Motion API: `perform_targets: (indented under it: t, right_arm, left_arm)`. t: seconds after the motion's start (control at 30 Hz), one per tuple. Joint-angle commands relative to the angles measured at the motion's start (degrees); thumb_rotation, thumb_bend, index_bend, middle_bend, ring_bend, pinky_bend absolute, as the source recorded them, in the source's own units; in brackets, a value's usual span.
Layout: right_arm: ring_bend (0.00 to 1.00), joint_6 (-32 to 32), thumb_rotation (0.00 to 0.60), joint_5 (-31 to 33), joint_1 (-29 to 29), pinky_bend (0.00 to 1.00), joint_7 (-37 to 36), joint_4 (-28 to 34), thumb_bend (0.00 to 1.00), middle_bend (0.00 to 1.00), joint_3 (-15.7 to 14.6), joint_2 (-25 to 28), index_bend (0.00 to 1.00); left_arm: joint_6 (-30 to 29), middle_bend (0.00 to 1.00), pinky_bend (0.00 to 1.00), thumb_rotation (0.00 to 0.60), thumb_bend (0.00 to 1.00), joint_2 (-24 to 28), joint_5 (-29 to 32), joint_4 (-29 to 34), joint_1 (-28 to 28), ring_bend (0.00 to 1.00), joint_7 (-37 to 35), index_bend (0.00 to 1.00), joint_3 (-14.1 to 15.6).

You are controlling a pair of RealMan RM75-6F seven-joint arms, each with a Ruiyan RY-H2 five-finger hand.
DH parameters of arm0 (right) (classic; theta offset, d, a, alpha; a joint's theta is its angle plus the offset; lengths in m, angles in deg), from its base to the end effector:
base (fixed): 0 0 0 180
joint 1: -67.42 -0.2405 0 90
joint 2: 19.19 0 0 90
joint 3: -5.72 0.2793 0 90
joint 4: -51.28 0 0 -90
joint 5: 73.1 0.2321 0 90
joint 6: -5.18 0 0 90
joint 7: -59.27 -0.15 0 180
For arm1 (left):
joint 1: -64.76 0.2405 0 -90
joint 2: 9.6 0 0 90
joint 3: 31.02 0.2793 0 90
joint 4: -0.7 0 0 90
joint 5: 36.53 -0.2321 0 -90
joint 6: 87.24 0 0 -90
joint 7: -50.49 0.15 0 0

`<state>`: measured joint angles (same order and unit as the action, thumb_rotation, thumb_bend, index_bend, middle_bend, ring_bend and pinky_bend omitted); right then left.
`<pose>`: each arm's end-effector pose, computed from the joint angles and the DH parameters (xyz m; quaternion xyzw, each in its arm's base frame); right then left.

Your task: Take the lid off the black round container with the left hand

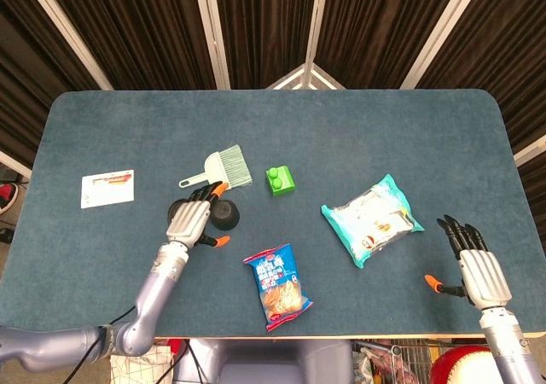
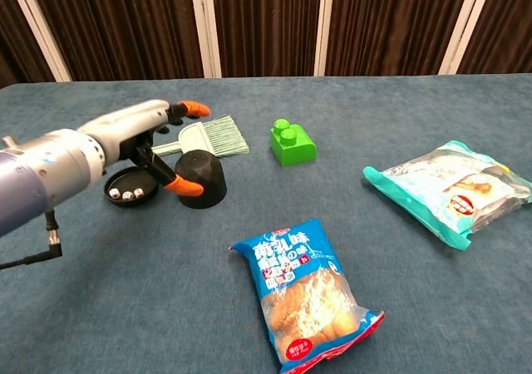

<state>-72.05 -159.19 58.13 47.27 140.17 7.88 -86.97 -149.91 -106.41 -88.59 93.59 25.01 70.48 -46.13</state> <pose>-0.3406 -0.2136 0.1118 0.5909 -0.4713 0.4213 0.5012 -0.1241 0.3385 -0.0654 -0.6312 -0.5243 -0.4271 0.3799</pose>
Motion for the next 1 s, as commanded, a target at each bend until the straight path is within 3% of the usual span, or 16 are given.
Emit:
perform_targets:
  t: [0.03, 0.1, 0.23, 0.33, 0.5, 0.7, 0.83, 1.0]
  right_arm:
    - [0.11, -0.1, 0.6, 0.0, 0.1, 0.04, -0.1, -0.1, 0.21, 0.03, 0.0, -0.1, 0.0]
    - [0.11, -0.4, 0.6, -0.1, 0.2, 0.04, 0.0, -0.1, 0.21, 0.03, 0.0, 0.0, 0.0]
    - [0.11, -1.3, 0.6, 0.0, 0.4, 0.04, 0.1, 0.0, 0.21, 0.03, 0.4, 0.1, 0.0]
    - [0.11, -2.7, 0.6, 0.2, 0.8, 0.04, 1.3, -0.2, 0.21, 0.03, 1.0, -0.2, 0.0]
    - [0.11, -4.8, 0.6, -0.2, 1.1, 0.04, 2.3, -0.7, 0.21, 0.03, 1.7, -0.6, 0.0]
    - [0.11, -6.8, 0.6, -1.0, 1.4, 0.04, 5.1, -2.7, 0.21, 0.03, 2.3, -1.4, 0.0]
    - [0.11, -8.6, 0.6, -0.8, 1.6, 0.04, 10.1, -5.1, 0.21, 0.03, 3.0, -2.8, 0.0]
    - [0.11, -9.3, 0.6, -1.0, 1.6, 0.04, 10.2, -6.3, 0.21, 0.03, 3.4, -3.5, 0.0]
  left_arm:
    - [-6.8, 0.0, 0.0, 0.6, 0.29, 6.0, -3.9, 9.5, 4.0, 0.0, 1.8, 0.0, 1.9]
    - [-11.5, 0.0, 0.0, 0.6, 0.31, 9.9, -5.4, 15.0, 7.1, 0.0, 3.4, 0.0, 3.7]
    - [-26.6, 0.0, 0.0, 0.6, 0.31, 18.2, -11.7, 24.8, 16.2, 0.0, 8.3, 0.02, 9.2]
    - [-35.8, 0.0, 0.0, 0.6, 0.32, 22.9, -17.6, 25.9, 22.6, 0.0, 7.5, 0.03, 12.5]
    - [-43.0, 0.0, 0.0, 0.6, 0.32, 28.7, -20.3, 25.1, 29.9, 0.0, 3.1, 0.08, 15.9]
    - [-45.2, 0.01, 0.0, 0.6, 0.33, 33.9, -17.7, 23.6, 36.3, 0.0, -3.3, 0.13, 18.7]
    - [-42.1, 0.01, 0.0, 0.6, 0.34, 36.0, -15.7, 22.2, 37.8, 0.0, -7.9, 0.12, 19.1]
    - [-38.5, 0.04, 0.0, 0.6, 0.34, 37.8, -16.6, 20.8, 37.7, 0.0, -12.7, 0.1, 18.5]
